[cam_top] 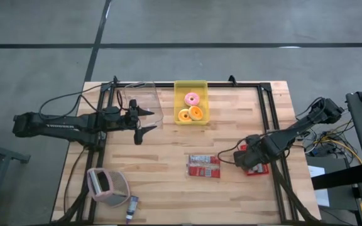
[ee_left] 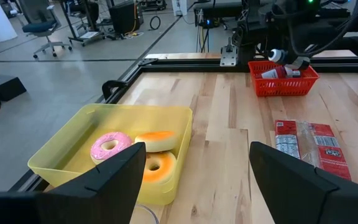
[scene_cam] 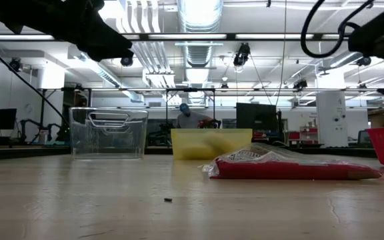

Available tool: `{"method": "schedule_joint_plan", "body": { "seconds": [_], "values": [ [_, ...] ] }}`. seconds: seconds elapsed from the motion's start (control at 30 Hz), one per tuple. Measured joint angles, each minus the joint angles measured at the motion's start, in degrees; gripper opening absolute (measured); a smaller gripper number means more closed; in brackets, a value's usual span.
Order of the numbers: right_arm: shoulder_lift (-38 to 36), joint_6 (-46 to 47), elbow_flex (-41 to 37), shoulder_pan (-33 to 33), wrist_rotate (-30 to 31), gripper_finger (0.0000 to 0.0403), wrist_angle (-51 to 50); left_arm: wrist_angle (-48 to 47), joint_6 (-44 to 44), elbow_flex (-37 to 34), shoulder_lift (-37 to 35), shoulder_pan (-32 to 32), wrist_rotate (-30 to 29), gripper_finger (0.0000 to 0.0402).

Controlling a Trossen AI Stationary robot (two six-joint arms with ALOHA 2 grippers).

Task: Pick & Place Food Item
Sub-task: Put the black food coloring bottle into the red bin, then put the violet food coloring bottle into the red bin

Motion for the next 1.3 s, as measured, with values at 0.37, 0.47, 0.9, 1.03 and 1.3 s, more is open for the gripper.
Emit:
{"method": "schedule_joint_plan", "body": {
  "seconds": [0.37, 0.47, 0.9, 1.03, 1.3],
  "values": [
    [0.02, -1.22, -2.92, 0.0, 0.01, 0.0139, 3.9, 0.0, 0.0, 0.0, 0.0, 0.02, 0.0, 0.0293],
    [0.0, -0.98, -3.54, 0.0, 0.01, 0.0139, 4.88, 0.0, 0.0, 0.0, -0.02, 0.0, 0.0, 0.0293],
    [0.0, 0.8, -3.67, 0.0, 0.15, 0.0154, 5.7, 0.01, 0.0, 0.0, -0.01, 0.01, 0.0, 0.0291],
    [0.0, 0.38, -3.68, 0.0, -0.04, 0.0167, 5.7, 0.0, 0.0, 0.0, -0.02, 0.01, 0.0, 0.0294],
    [-0.04, 0.33, -3.7, 0.0, -0.06, 0.0187, 5.61, 0.02, -0.02, 0.0, 0.0, 0.0, 0.0, 0.0293]
  ]
}}
